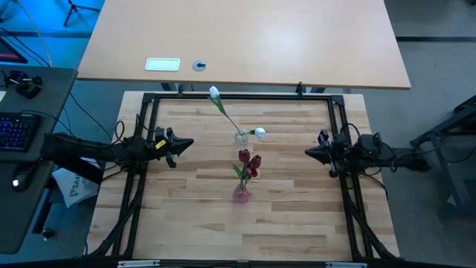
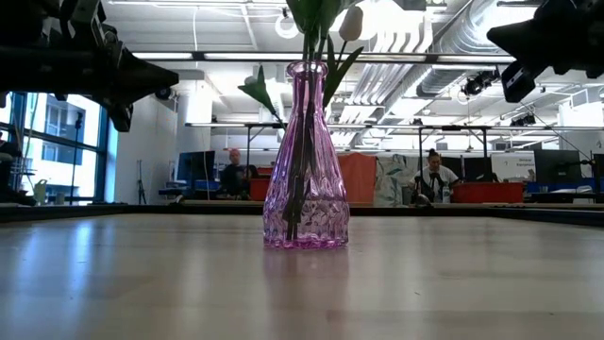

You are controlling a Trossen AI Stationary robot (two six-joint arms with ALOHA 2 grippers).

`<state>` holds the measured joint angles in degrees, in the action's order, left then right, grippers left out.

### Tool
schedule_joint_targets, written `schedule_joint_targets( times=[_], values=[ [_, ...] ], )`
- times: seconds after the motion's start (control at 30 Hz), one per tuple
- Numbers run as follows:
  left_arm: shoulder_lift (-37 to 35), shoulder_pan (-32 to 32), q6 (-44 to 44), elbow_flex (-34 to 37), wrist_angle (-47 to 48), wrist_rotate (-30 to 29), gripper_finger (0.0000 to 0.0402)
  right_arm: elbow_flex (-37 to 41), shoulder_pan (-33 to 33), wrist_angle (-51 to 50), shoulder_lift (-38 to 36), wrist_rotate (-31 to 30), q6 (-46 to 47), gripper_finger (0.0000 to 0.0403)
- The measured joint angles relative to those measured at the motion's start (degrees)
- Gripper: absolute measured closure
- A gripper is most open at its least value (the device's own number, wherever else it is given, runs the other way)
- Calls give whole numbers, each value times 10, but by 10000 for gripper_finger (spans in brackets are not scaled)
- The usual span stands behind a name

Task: Sort flowers into vase by color
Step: Return to Home Position

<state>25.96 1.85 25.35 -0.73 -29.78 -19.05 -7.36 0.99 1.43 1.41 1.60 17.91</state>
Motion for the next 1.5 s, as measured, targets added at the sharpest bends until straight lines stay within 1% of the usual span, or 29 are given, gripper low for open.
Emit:
schedule_joint_targets(
  times=[0.07,0.27,0.4,0.53,0.67,1.5],
  values=[
    [0,0,0,0,0,0,401,13,0,1,-15,3,-3,403],
    [0,0,0,0,2,0,401,43,1,4,-12,5,1,403],
    [0,0,0,0,2,0,401,68,3,51,-12,13,0,403],
    [0,0,0,0,2,0,401,68,5,38,-11,6,-19,403],
    [0,0,0,0,2,0,401,67,5,-10,-10,-4,4,403],
    [0,0,0,0,6,0,401,67,5,-5,-14,-2,0,403]
  ],
)
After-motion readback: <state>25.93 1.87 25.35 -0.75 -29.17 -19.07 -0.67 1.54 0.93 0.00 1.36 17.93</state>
